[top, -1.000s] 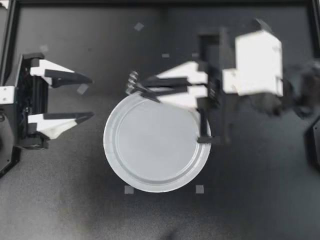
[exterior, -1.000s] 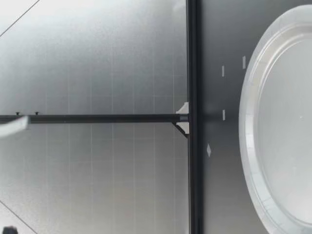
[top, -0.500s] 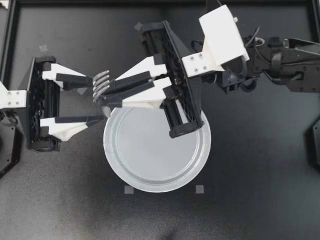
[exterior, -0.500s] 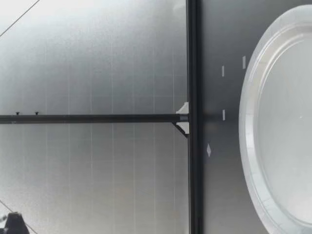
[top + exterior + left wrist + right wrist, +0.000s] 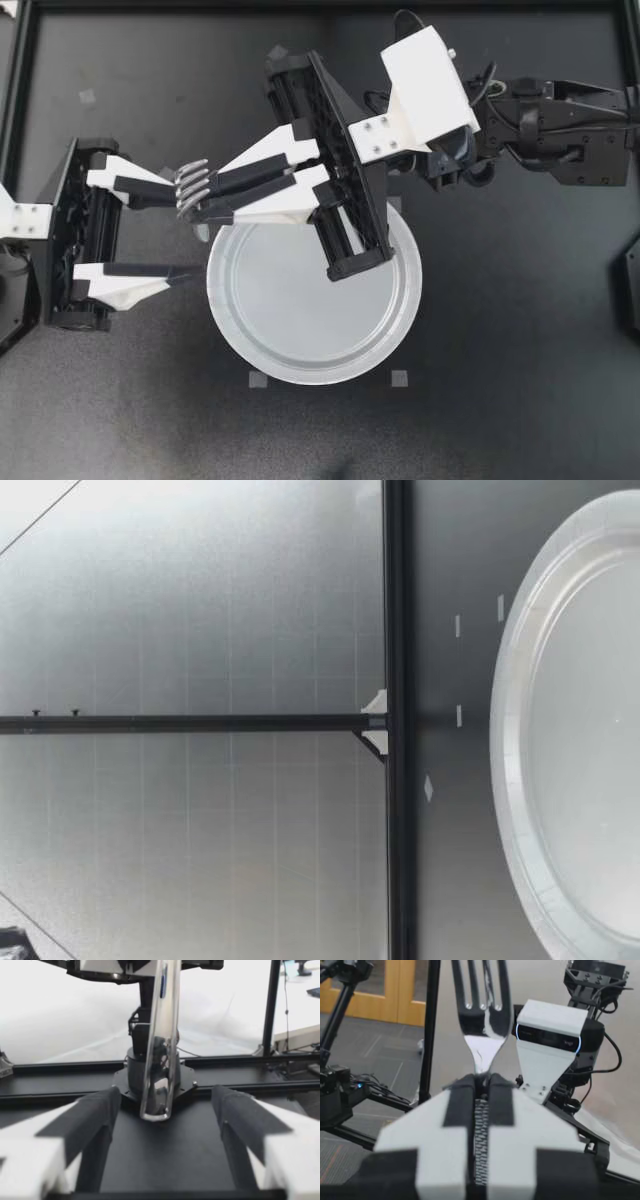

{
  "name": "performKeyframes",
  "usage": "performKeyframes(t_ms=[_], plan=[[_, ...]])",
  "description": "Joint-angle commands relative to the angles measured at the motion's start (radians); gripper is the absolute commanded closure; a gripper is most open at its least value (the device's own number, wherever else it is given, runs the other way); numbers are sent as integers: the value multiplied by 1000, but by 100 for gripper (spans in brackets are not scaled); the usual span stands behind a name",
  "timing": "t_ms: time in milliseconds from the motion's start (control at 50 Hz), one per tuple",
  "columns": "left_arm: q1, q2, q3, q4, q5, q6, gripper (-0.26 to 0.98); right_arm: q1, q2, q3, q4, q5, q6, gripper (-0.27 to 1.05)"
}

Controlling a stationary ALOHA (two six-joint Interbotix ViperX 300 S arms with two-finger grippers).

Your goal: Pick up the fork and place it on the plate.

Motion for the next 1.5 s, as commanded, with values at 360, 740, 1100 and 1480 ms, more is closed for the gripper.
performKeyframes(t_ms=[360,740,1100,1480], plan=[[-3,-3,-14,-9,-64,-9,63,-9,3,-29,6,-9,-2,77],[-3,-3,-2,-48,-72,-9,63,-9,14,-29,6,-11,0,72],[-2,-25,11,-51,-72,-9,63,-11,17,-23,43,-20,-2,22],[-3,-158,-35,-91,502,-107,63,-44,-150,160,51,195,9,17]])
